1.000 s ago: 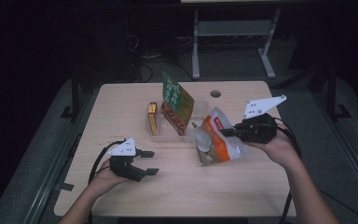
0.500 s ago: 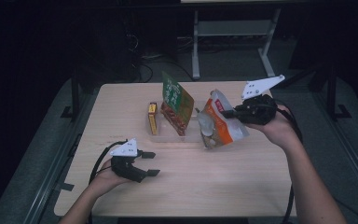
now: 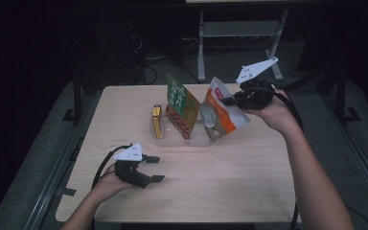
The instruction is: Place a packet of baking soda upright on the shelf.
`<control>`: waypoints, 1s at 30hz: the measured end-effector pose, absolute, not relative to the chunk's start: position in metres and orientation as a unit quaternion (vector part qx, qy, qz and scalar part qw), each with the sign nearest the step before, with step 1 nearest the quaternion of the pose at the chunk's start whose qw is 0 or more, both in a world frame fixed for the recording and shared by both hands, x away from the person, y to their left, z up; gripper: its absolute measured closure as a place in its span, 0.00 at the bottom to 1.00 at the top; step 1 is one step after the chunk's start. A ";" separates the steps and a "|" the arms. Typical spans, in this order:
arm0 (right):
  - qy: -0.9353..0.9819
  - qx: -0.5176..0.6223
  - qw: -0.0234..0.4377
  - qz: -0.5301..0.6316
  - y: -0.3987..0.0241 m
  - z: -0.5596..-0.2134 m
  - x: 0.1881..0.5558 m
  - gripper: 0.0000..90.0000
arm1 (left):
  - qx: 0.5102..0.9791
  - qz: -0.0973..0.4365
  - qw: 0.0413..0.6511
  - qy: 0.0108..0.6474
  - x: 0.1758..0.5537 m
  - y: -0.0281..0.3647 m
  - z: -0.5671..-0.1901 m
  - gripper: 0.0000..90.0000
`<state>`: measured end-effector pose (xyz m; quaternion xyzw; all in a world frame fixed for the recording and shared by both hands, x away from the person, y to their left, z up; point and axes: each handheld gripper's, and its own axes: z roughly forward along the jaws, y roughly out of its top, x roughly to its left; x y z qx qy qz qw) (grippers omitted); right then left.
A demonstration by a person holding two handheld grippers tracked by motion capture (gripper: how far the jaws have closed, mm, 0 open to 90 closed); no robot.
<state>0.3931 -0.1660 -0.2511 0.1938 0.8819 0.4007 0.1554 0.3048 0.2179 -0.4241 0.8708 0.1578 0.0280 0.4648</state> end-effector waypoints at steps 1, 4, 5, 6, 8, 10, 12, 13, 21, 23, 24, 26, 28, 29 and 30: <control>0.883 0.193 0.157 0.397 -0.164 -0.251 0.397 1.00 | 0.871 0.028 0.465 0.158 0.305 0.218 -0.424 0.33; 0.887 0.193 0.158 0.388 -0.159 -0.250 0.404 1.00 | 0.870 0.027 0.465 0.158 0.305 0.217 -0.425 0.33; 0.889 0.194 0.160 0.384 -0.158 -0.251 0.406 1.00 | 0.870 0.026 0.466 0.159 0.305 0.217 -0.425 0.33; 0.892 0.194 0.161 0.375 -0.154 -0.252 0.412 1.00 | 0.872 0.026 0.463 0.158 0.305 0.217 -0.425 0.33; 0.894 0.194 0.163 0.370 -0.152 -0.252 0.414 1.00 | 0.873 0.027 0.462 0.157 0.305 0.217 -0.425 0.33; 0.895 0.197 0.160 0.368 -0.150 -0.254 0.418 1.00 | 0.873 0.027 0.462 0.157 0.305 0.218 -0.425 0.33; 0.894 0.202 0.160 0.366 -0.148 -0.256 0.421 1.00 | 0.873 0.026 0.460 0.157 0.305 0.218 -0.425 0.33; 0.896 0.201 0.162 0.362 -0.147 -0.258 0.423 1.00 | 0.873 0.025 0.460 0.157 0.305 0.218 -0.424 0.33; 0.896 0.219 0.153 0.355 -0.141 -0.266 0.433 1.00 | 0.874 0.025 0.460 0.153 0.306 0.218 -0.425 0.33; 0.897 0.223 0.154 0.351 -0.140 -0.268 0.436 1.00 | 0.874 0.024 0.461 0.154 0.306 0.218 -0.425 0.32; 0.898 0.222 0.153 0.349 -0.141 -0.269 0.437 1.00 | 0.874 0.024 0.461 0.155 0.306 0.217 -0.425 0.32; 0.896 0.231 0.150 0.349 -0.140 -0.270 0.439 1.00 | 0.874 0.025 0.460 0.153 0.306 0.217 -0.425 0.31; 0.895 0.236 0.147 0.348 -0.140 -0.272 0.441 1.00 | 0.874 0.023 0.461 0.155 0.306 0.217 -0.424 0.31; 0.895 0.238 0.146 0.347 -0.139 -0.273 0.442 1.00 | 0.873 0.023 0.461 0.155 0.306 0.217 -0.424 0.31; 0.896 0.240 0.147 0.345 -0.138 -0.273 0.442 1.00 | 0.872 0.022 0.462 0.158 0.306 0.217 -0.425 0.31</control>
